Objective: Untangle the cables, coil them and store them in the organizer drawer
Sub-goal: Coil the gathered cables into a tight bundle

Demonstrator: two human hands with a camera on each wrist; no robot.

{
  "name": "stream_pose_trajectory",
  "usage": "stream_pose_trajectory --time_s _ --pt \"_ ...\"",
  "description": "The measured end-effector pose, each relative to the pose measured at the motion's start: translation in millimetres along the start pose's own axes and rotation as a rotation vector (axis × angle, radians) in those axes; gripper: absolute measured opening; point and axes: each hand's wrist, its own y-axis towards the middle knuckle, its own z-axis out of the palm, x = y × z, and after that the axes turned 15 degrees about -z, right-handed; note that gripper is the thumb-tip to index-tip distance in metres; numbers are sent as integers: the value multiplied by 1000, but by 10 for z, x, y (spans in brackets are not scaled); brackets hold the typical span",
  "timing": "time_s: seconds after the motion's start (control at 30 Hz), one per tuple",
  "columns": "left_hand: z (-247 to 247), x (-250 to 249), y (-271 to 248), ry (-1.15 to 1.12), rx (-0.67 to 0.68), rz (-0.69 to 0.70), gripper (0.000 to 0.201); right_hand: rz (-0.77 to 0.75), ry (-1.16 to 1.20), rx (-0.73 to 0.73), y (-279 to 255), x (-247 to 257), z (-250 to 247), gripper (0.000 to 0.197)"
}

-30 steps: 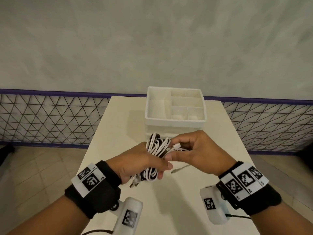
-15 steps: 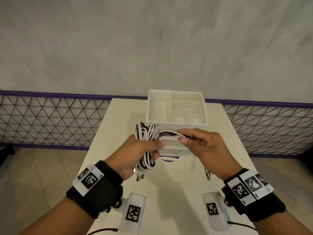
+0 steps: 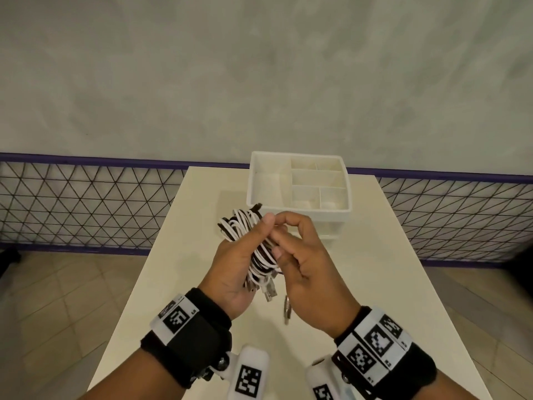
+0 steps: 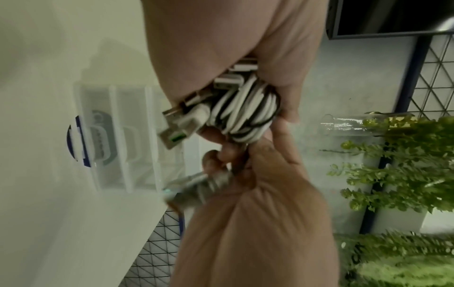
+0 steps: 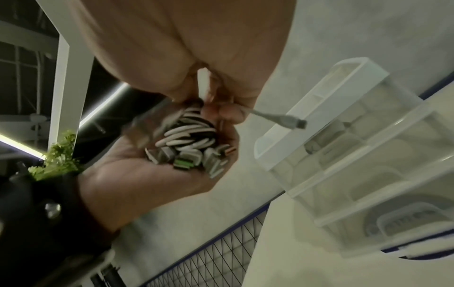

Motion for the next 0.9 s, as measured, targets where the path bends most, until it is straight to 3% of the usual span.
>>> stream_pose_trajectory --time_s 0.13,0.27,0.43,0.57,0.73,0.8,0.83,0.9 --pt "-47 -70 26 -29 -172 51 14 95 39 62 -120 -9 2 56" --pt "-119 -221 40 15 -263 98 25 313 267 -130 -215 -27 -29 27" --pt "-136 -240 24 196 -294 133 23 368 462 -304 -135 -40 -177 10" --pt "-80 -201 -45 370 -204 127 16 455 608 -395 -44 -41 -249 21" --pt "-49 -162 -92 518 -34 99 28 498 601 -250 73 -67 -314 29" --pt "-56 -148 -88 518 2 116 35 489 611 -217 76 -39 -289 17" --pt "-45 -141 -87 521 24 127 38 473 552 -191 62 -24 -260 6" --pt "-28 -111 -88 510 33 157 43 389 250 -76 12 0 -176 23"
